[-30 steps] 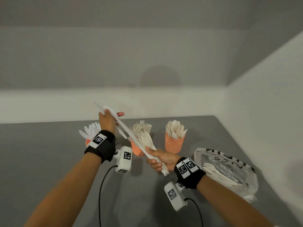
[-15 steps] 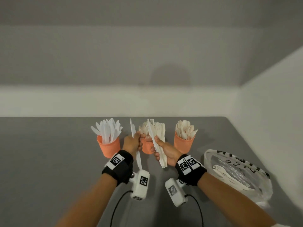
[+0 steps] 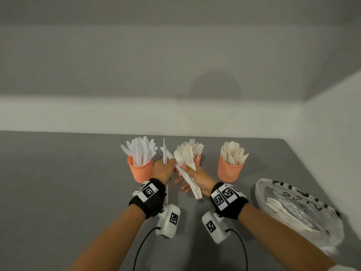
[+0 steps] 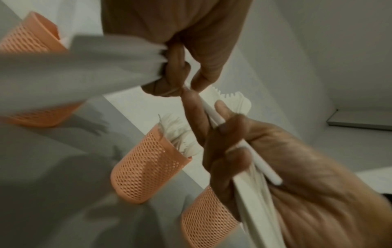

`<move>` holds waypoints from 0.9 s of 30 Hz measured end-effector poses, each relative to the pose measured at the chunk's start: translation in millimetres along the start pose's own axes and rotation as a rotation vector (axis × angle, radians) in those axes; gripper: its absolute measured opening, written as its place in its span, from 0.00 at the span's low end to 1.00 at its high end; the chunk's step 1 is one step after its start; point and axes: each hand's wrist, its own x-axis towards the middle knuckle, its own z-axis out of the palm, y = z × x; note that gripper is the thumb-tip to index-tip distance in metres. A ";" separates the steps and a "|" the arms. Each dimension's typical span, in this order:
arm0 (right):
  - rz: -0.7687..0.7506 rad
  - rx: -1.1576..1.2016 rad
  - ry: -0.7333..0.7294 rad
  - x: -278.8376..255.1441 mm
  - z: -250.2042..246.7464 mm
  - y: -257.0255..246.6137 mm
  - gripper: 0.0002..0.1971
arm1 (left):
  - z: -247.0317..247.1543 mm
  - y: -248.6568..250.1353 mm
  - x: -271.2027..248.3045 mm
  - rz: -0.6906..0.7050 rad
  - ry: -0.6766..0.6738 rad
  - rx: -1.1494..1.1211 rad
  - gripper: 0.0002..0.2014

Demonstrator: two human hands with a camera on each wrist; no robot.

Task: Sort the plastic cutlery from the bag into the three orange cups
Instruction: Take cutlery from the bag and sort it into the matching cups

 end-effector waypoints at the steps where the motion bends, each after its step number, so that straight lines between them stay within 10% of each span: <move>1: 0.007 0.003 -0.024 0.7 1.7 0.8 0.18 | -4.1 1.2 1.9 -0.015 0.009 -0.020 0.13; 15: 0.079 0.034 0.111 27.8 10.7 12.4 0.08 | -107.5 19.5 73.3 0.018 0.332 -0.422 0.14; 27: -0.004 0.002 0.192 40.0 19.9 8.5 0.14 | -103.1 16.6 105.0 0.246 0.414 -0.208 0.25</move>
